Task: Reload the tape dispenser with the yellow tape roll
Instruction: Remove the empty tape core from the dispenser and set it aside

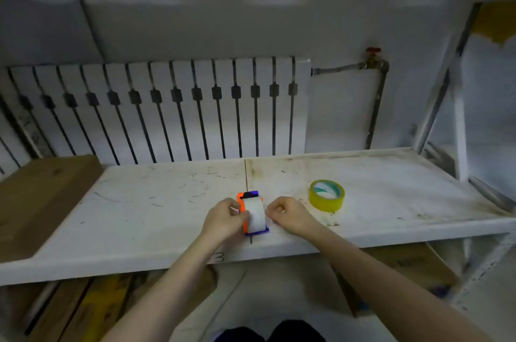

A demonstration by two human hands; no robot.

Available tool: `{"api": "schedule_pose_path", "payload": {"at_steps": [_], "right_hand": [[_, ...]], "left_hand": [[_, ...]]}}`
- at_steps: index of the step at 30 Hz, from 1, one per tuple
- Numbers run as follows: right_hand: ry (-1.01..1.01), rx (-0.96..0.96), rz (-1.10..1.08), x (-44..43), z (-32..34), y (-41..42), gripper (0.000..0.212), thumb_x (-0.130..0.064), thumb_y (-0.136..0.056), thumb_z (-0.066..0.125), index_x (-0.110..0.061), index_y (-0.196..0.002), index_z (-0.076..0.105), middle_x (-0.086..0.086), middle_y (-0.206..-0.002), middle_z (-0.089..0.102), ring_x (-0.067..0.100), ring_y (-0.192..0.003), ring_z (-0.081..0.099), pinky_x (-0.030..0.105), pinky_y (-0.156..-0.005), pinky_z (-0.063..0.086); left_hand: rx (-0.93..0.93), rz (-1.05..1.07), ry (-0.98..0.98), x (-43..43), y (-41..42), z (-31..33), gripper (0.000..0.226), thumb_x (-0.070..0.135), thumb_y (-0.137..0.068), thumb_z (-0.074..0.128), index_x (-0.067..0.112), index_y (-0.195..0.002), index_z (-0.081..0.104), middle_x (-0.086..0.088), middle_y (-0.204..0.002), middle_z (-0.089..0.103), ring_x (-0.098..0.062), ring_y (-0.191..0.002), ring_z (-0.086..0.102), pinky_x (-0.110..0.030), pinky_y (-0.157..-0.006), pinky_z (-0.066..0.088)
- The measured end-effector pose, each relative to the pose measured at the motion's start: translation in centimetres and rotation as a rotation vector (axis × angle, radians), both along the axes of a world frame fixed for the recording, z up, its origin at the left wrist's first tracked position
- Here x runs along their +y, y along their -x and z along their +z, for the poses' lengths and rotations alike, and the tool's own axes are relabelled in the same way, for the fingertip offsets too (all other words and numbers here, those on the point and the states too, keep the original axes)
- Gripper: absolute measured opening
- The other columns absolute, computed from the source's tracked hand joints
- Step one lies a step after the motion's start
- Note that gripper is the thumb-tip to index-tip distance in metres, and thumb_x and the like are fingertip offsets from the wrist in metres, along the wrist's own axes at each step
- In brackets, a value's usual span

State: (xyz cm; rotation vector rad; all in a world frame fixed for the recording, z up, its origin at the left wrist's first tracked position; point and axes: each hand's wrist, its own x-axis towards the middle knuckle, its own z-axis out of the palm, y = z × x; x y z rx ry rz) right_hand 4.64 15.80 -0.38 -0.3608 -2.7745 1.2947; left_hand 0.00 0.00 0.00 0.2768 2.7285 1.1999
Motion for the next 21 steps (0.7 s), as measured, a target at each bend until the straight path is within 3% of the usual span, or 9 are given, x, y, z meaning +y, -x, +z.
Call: {"api": "schedule_pose_path", "payload": {"at_steps": [4,7,10,16,21], "right_hand": [[0.107,-0.033,-0.045,-0.3,-1.4,1.7,0.029,-0.035,-0.089,0.058,-0.007,-0.088,0.066,0.016,-0.097,0.072,0.024,-0.091,0.065,0.036,-0.086,0.051],[0.162,-0.006,-0.070,-0.4,-2.3,2.6,0.035,-0.032,-0.088,0.060,0.001,-0.089,0.067,0.020,-0.093,0.071,0.021,-0.081,0.061,0.031,-0.078,0.048],[0.147,-0.006,-0.075,-0.3,-3.0,3.1,0.030,-0.032,-0.087,0.061,-0.002,-0.084,0.068,0.018,-0.091,0.070,0.017,-0.078,0.059,0.031,-0.077,0.048],[0.209,0.005,-0.068,0.7,-3.2,2.9,0.033,-0.026,-0.086,0.062,0.006,-0.088,0.068,0.026,-0.091,0.069,0.021,-0.076,0.058,0.037,-0.080,0.052],[0.203,0.022,-0.080,1.6,-2.5,1.9,0.022,-0.021,-0.087,0.063,0.000,-0.090,0.072,0.018,-0.090,0.072,0.018,-0.077,0.061,0.035,-0.085,0.052]], "left_hand": [[-0.074,0.080,-0.076,1.3,1.7,-2.0,0.021,0.033,-0.088,0.056,0.012,-0.085,0.060,-0.004,-0.085,0.062,-0.024,-0.086,0.058,-0.029,-0.071,0.040],[-0.067,0.094,-0.154,2.1,2.4,-2.8,0.032,0.027,-0.090,0.055,0.011,-0.062,0.049,-0.002,-0.058,0.046,-0.021,-0.062,0.045,-0.031,-0.058,0.031],[-0.088,0.125,-0.234,2.7,2.5,-2.7,0.041,0.016,-0.088,0.058,0.014,-0.052,0.040,-0.002,-0.052,0.036,-0.017,-0.052,0.035,-0.028,-0.052,0.028],[-0.179,0.164,-0.388,3.3,1.9,-2.2,0.031,0.009,-0.087,0.062,0.007,-0.060,0.047,-0.006,-0.058,0.041,-0.015,-0.051,0.037,-0.009,-0.034,0.028],[-0.220,0.164,-0.483,4.1,0.8,-1.4,0.015,0.012,-0.084,0.068,0.001,-0.083,0.058,-0.010,-0.078,0.057,-0.017,-0.063,0.052,-0.009,-0.039,0.040]]}}
